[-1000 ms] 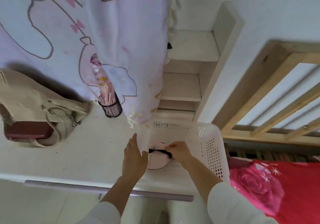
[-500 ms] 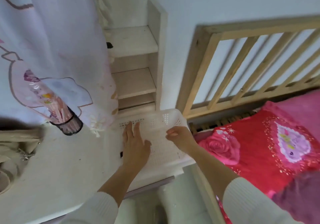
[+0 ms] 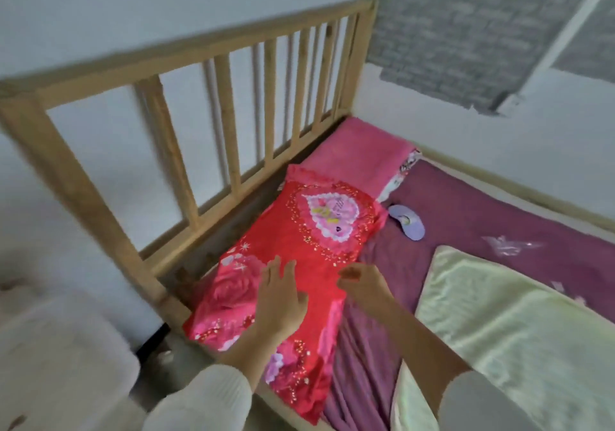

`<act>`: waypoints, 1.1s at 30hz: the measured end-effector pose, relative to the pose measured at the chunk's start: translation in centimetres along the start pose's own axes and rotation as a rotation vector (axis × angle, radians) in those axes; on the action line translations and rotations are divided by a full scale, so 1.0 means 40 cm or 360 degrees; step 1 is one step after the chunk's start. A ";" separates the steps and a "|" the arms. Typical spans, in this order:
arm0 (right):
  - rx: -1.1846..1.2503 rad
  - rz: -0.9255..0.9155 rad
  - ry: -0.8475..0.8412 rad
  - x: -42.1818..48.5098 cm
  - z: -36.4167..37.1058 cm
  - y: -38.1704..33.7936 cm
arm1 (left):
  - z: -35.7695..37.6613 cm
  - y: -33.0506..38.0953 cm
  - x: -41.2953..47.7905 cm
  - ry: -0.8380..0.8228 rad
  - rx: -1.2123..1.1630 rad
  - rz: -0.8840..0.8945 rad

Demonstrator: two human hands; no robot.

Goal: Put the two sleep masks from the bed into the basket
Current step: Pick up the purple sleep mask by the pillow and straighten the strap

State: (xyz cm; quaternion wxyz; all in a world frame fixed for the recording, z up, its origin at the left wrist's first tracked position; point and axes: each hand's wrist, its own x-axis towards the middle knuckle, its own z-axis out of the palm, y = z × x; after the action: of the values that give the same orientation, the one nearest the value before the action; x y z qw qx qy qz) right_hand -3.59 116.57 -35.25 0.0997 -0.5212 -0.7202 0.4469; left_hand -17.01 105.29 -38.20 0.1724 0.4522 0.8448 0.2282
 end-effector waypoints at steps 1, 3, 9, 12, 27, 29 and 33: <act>0.0001 0.0037 0.0032 0.032 -0.047 0.040 | 0.038 0.048 0.040 -0.0040 0.0022 0.0021; -0.0014 0.0111 0.0099 0.098 -0.131 0.120 | 0.111 0.137 0.114 -0.0140 0.0076 0.0063; -0.0046 0.0402 0.0102 0.288 -0.290 0.307 | 0.305 0.308 0.299 -0.0412 0.0142 0.0152; 0.0003 0.0553 0.0041 0.380 -0.325 0.374 | 0.377 0.342 0.404 -0.0572 0.0137 0.0174; -0.0361 0.0703 0.0058 0.981 -0.358 0.674 | 0.840 0.267 0.974 -0.0784 0.0592 0.0584; -0.0544 0.0589 0.0063 1.047 -0.345 0.722 | 0.899 0.233 1.011 -0.0783 0.0671 0.0691; -0.0781 0.0467 0.0214 1.155 -0.314 0.790 | 0.976 0.174 1.035 -0.0710 0.0772 0.0805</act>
State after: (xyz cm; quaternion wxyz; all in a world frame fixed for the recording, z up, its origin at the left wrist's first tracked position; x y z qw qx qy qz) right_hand 4.78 163.94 -66.47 -0.0476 -0.6567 -0.7155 0.2335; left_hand -14.80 152.54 -70.61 0.1782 0.7114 0.6783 -0.0459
